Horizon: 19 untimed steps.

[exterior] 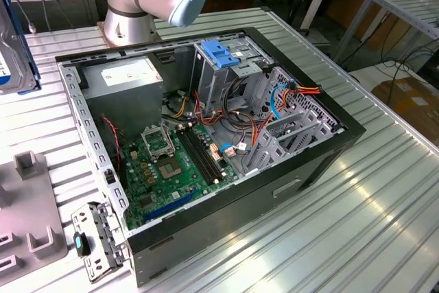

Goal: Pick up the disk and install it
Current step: 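Pick up the disk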

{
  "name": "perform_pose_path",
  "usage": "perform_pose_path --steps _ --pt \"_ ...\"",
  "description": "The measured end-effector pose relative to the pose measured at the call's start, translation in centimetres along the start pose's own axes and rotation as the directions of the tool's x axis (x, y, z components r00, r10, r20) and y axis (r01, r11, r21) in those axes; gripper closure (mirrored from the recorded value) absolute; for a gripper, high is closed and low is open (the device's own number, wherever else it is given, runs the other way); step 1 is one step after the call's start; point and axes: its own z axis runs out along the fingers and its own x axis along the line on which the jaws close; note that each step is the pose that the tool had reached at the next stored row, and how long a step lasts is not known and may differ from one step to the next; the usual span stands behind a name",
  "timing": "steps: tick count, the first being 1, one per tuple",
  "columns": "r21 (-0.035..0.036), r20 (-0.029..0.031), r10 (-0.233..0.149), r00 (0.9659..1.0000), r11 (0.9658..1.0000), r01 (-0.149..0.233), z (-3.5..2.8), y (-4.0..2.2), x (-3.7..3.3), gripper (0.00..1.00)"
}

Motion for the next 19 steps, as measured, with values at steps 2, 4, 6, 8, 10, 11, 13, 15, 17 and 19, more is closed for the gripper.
perform_pose_path --steps 2,4,6,8,10,11,13,15,17,19 --pt "0.0000 0.0000 0.000 1.0000 1.0000 0.000 0.01 -0.38 -0.01 0.63" --pt "0.0000 0.0000 0.000 1.0000 1.0000 0.000 0.01 -0.79 -0.02 0.63" --pt "-0.0001 0.0000 0.000 1.0000 1.0000 0.000 0.02 -1.22 -0.04 0.63" --pt "-0.0001 -0.0001 0.000 1.0000 1.0000 0.000 0.02 -1.74 -0.05 0.63" --pt "0.0000 0.0000 0.000 1.0000 1.0000 0.000 0.04 -2.14 -0.07 0.63" --pt "0.0000 0.0000 0.000 1.0000 1.0000 0.000 0.04 -2.32 -0.07 0.63" --pt "-0.0001 0.0000 0.000 1.0000 1.0000 0.000 0.05 -2.77 -0.09 0.63" --pt "-0.0001 0.0000 0.000 1.0000 1.0000 0.000 0.05 -3.25 -0.11 0.63" --pt "-0.0001 -0.0001 0.000 1.0000 1.0000 0.000 0.06 -3.72 -0.12 0.63" --pt "-0.0001 0.0000 0.000 1.0000 1.0000 0.000 0.07 -4.12 -0.13 0.63"
